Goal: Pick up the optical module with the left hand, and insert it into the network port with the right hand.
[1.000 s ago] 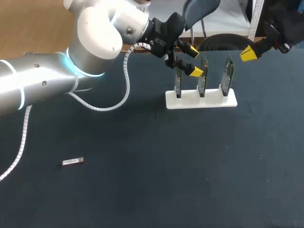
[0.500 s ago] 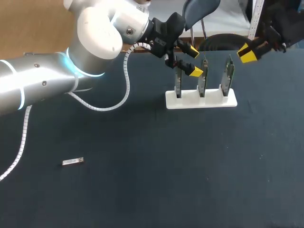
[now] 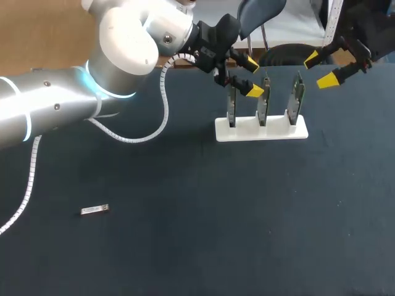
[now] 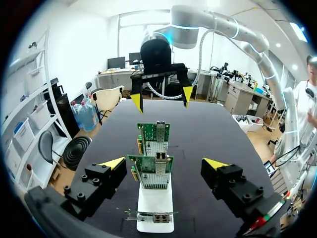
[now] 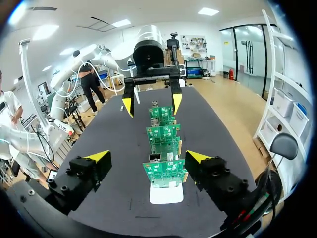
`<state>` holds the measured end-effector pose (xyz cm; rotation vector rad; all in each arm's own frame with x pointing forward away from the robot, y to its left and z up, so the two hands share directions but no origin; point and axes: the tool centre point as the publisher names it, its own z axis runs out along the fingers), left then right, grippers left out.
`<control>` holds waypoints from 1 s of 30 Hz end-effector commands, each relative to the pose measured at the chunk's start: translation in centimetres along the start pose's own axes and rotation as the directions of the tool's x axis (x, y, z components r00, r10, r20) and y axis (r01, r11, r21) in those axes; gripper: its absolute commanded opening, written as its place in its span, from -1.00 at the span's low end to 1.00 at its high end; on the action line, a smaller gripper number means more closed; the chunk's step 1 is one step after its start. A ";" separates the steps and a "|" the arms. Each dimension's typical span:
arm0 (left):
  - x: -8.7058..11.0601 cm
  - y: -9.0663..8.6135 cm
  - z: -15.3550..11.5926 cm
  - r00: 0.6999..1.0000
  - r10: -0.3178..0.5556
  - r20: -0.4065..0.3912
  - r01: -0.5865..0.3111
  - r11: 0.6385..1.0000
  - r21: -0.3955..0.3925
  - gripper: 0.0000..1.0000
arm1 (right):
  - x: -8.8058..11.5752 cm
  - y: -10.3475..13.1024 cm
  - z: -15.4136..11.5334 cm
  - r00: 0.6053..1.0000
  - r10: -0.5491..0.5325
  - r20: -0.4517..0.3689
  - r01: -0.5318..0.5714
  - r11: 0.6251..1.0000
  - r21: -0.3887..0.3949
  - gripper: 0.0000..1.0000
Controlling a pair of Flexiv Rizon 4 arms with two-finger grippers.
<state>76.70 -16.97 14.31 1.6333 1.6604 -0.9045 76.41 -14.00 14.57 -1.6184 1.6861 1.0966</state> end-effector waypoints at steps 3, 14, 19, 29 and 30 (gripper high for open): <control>-1.9 0.2 -2.5 0.999 0.039 0.028 -0.039 0.999 -0.012 1.00 | 0.0 -0.4 0.0 1.000 0.000 0.002 0.000 1.000 -0.008 1.00; -3.1 -1.4 -12.4 0.983 0.172 -0.058 -0.178 0.974 -0.136 1.00 | 0.0 -0.4 0.0 1.000 0.000 0.002 0.000 1.000 -0.008 1.00; -1.2 -3.6 -17.6 0.971 0.155 -0.180 -0.198 0.948 -0.250 1.00 | 0.0 -0.4 0.0 1.000 0.000 0.002 0.000 1.000 -0.008 1.00; 6.2 -8.8 -22.6 0.888 -0.020 -0.459 -0.183 0.900 -0.395 1.00 | 0.0 -0.4 0.0 1.000 0.000 0.002 0.000 1.000 -0.008 1.00; 7.1 -9.5 -23.0 0.876 -0.047 -0.480 -0.174 0.898 -0.405 1.00 | 0.0 -0.4 0.0 1.000 0.000 0.002 0.000 1.000 -0.008 1.00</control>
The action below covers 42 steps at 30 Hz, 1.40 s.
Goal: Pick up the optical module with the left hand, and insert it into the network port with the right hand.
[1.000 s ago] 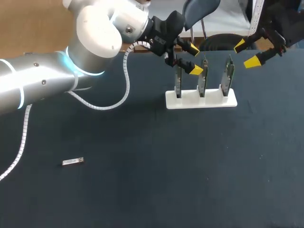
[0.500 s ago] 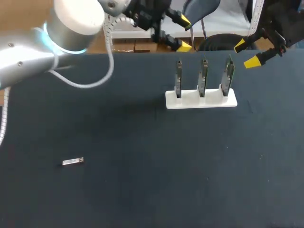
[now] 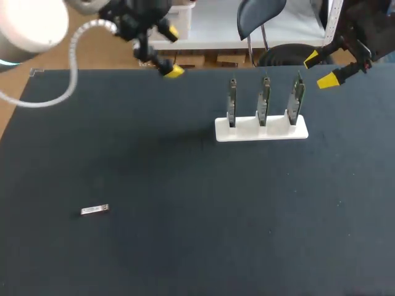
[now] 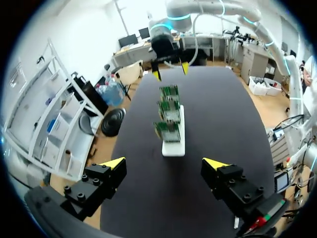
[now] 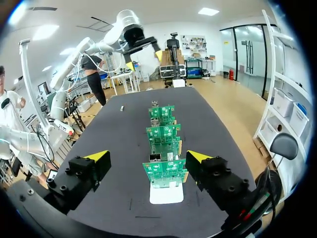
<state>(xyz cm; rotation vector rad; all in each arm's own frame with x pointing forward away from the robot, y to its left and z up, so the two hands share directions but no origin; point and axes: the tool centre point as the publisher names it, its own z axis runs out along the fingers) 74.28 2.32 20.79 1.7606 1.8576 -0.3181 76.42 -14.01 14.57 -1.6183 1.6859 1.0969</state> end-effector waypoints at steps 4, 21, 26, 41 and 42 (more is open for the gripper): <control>6.0 -8.9 -5.1 0.971 -0.129 -0.199 0.091 0.977 -0.191 1.00 | 0.0 -0.4 0.0 1.000 0.000 0.001 0.000 1.000 -0.008 1.00; 15.8 -19.1 -2.9 0.830 -0.145 -0.538 0.109 0.989 -0.099 1.00 | 0.0 -0.4 0.0 1.000 0.000 0.001 0.000 1.000 -0.008 1.00; 18.2 -20.6 -2.3 0.822 -0.160 -0.547 0.153 0.987 -0.058 1.00 | 0.0 -0.4 0.0 1.000 0.000 0.001 0.000 1.000 -0.008 1.00; 22.1 -23.3 -1.8 0.819 -0.204 -0.536 0.245 0.970 0.004 1.00 | 0.0 -0.4 0.0 1.000 0.000 0.001 0.000 1.000 -0.008 1.00; 22.2 -23.5 -1.6 0.820 -0.202 -0.536 0.244 0.970 0.008 1.00 | 0.0 -0.4 0.0 1.000 0.000 0.001 0.000 1.000 -0.008 1.00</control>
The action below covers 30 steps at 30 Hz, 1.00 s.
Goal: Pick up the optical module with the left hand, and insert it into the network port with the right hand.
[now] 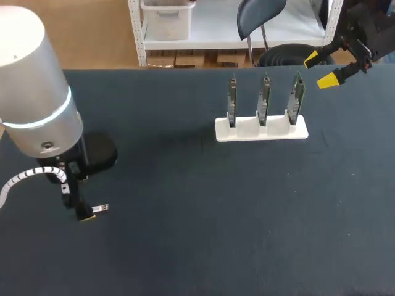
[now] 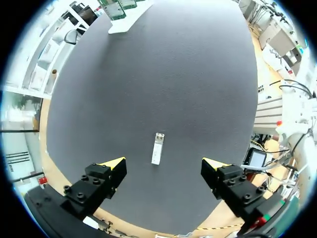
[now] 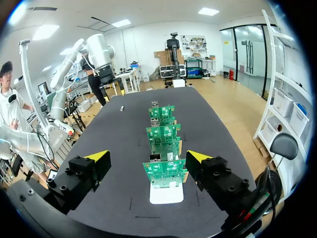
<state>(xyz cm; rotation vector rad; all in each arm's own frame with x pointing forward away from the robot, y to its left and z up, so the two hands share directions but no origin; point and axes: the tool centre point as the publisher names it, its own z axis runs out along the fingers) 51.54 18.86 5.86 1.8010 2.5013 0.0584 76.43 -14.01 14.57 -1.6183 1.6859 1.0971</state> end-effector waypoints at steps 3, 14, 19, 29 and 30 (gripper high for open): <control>0.9 -0.4 1.2 1.000 0.007 0.008 -0.008 0.999 0.033 1.00 | 0.0 -0.4 0.0 1.000 0.000 0.001 0.000 1.000 -0.007 1.00; 1.4 -1.0 4.1 1.000 0.018 -0.006 -0.017 0.993 0.113 1.00 | 0.0 -0.4 0.0 1.000 0.000 0.001 0.000 1.000 -0.007 1.00; 1.3 -0.8 4.5 0.999 0.039 -0.011 -0.038 0.993 0.111 1.00 | 0.0 -0.4 0.0 1.000 0.000 0.001 0.000 1.000 -0.007 1.00; 1.4 0.1 5.3 0.997 0.076 -0.021 -0.073 0.990 0.118 1.00 | 0.0 -0.4 0.0 1.000 0.000 0.001 0.000 1.000 -0.007 1.00; 1.5 0.2 5.3 0.997 0.077 -0.022 -0.074 0.990 0.118 1.00 | 0.0 -0.4 0.0 1.000 0.000 0.001 0.000 1.000 -0.007 1.00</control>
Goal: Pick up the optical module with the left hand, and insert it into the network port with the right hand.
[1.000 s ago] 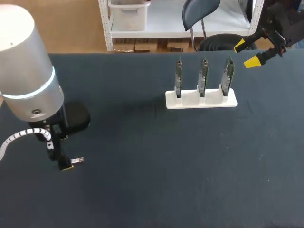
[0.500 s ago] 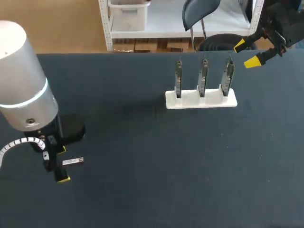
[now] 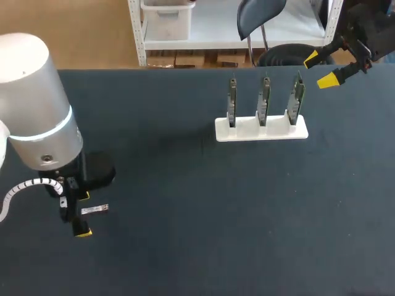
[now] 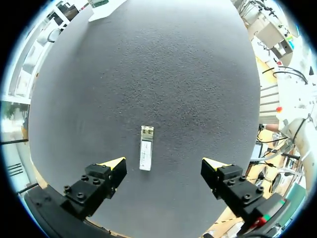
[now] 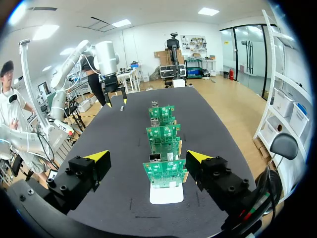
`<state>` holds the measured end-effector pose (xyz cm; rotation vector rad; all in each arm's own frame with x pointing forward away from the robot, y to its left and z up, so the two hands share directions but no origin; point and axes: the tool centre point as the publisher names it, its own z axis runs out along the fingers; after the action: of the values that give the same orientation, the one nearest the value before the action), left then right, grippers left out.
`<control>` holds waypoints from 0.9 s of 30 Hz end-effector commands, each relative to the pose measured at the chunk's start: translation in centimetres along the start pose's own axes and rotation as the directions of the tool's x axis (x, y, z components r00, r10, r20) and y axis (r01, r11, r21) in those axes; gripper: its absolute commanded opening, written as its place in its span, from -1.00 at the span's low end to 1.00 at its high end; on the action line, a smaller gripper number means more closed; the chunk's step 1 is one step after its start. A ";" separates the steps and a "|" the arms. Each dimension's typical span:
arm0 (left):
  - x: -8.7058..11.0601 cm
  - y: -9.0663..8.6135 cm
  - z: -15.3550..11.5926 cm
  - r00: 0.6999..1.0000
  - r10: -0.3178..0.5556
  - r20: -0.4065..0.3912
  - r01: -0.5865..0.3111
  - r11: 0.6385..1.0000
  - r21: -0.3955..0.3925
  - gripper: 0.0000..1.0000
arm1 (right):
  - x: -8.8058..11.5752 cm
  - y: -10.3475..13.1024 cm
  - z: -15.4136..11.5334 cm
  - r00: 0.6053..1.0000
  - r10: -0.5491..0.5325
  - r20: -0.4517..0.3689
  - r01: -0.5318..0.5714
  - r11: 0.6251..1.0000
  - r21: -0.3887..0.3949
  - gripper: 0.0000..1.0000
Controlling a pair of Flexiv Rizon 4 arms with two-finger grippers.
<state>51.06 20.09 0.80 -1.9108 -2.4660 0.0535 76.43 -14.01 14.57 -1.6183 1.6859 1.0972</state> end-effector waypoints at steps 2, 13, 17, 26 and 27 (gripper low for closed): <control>0.3 0.8 0.3 1.000 0.010 -0.010 -0.010 1.000 0.013 1.00 | 0.0 -0.4 0.0 1.000 0.000 0.001 0.000 1.000 -0.007 1.00; 1.2 1.3 1.0 0.999 0.030 -0.044 -0.029 0.999 0.016 1.00 | 0.0 -0.4 0.0 1.000 0.000 0.001 0.000 1.000 -0.007 1.00; 1.0 1.3 1.5 0.996 0.062 -0.065 -0.061 0.998 0.023 1.00 | 0.0 -0.4 0.0 1.000 0.000 0.001 0.000 1.000 -0.007 1.00; 1.0 1.1 2.2 0.996 0.063 -0.066 -0.061 0.998 0.029 1.00 | 0.0 -0.4 0.0 1.000 0.000 0.001 0.000 1.000 -0.007 1.00; 1.0 1.1 2.3 0.996 0.061 -0.066 -0.059 0.998 0.029 1.00 | 0.0 -0.4 0.0 1.000 0.000 0.001 0.000 1.000 -0.007 1.00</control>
<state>51.56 21.23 -1.26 -1.9447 -2.3561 0.0184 76.43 -14.01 14.57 -1.6183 1.6859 1.0972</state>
